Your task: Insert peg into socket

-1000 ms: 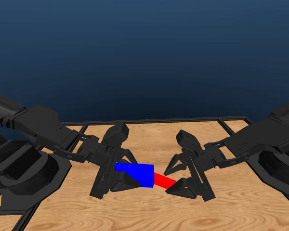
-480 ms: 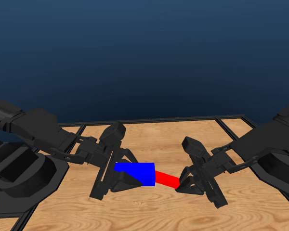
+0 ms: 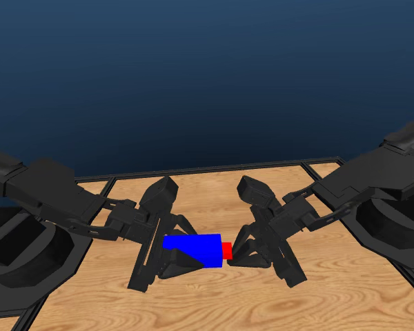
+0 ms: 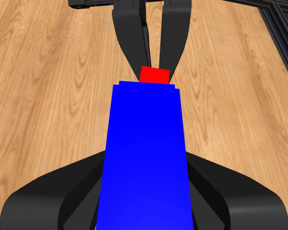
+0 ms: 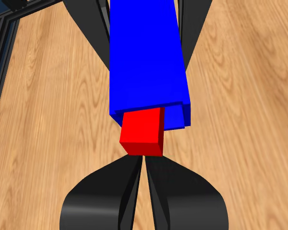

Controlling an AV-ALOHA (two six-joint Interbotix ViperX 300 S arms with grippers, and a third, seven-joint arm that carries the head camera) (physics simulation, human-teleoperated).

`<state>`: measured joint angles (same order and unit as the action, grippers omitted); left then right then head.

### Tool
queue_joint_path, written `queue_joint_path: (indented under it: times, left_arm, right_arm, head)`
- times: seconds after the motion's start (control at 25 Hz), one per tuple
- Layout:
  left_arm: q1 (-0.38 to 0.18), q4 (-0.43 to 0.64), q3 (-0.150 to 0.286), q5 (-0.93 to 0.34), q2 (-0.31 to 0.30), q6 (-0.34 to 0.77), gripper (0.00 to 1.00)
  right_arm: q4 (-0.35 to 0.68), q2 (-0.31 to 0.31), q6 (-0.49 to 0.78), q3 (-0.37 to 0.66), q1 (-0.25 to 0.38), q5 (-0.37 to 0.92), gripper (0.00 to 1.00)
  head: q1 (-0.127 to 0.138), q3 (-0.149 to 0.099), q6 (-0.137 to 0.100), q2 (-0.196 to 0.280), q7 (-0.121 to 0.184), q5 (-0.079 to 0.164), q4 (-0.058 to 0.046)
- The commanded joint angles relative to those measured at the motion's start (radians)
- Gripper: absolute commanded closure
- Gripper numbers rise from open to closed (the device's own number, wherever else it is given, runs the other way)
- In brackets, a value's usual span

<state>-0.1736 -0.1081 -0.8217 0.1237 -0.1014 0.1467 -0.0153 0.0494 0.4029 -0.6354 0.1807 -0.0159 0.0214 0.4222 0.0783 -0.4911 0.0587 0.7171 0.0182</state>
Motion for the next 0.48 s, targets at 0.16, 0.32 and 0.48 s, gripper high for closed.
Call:
queue_joint_path:
  times: [0.16, 0.32, 0.48]
  left_arm:
    - [-0.014, 0.001, 0.058, 0.014, 0.005, -0.011, 1.00]
    - [-0.016, 0.005, 0.053, -0.018, -0.004, -0.012, 1.00]
    - [-0.022, -0.005, 0.022, 0.039, -0.024, -0.009, 1.00]
  right_arm:
    - [0.007, 0.098, 0.009, 0.107, -0.015, -0.037, 1.00]
    - [0.007, 0.134, 0.021, 0.127, -0.011, -0.043, 1.00]
    - [-0.005, 0.108, 0.051, 0.062, -0.012, -0.045, 1.00]
  head:
    - [0.000, -0.004, 0.009, -0.021, 0.005, -0.012, 0.002]
    - [0.004, -0.001, 0.016, -0.027, 0.016, -0.011, 0.004]
    - [0.011, 0.001, 0.016, -0.037, 0.028, -0.017, 0.006]
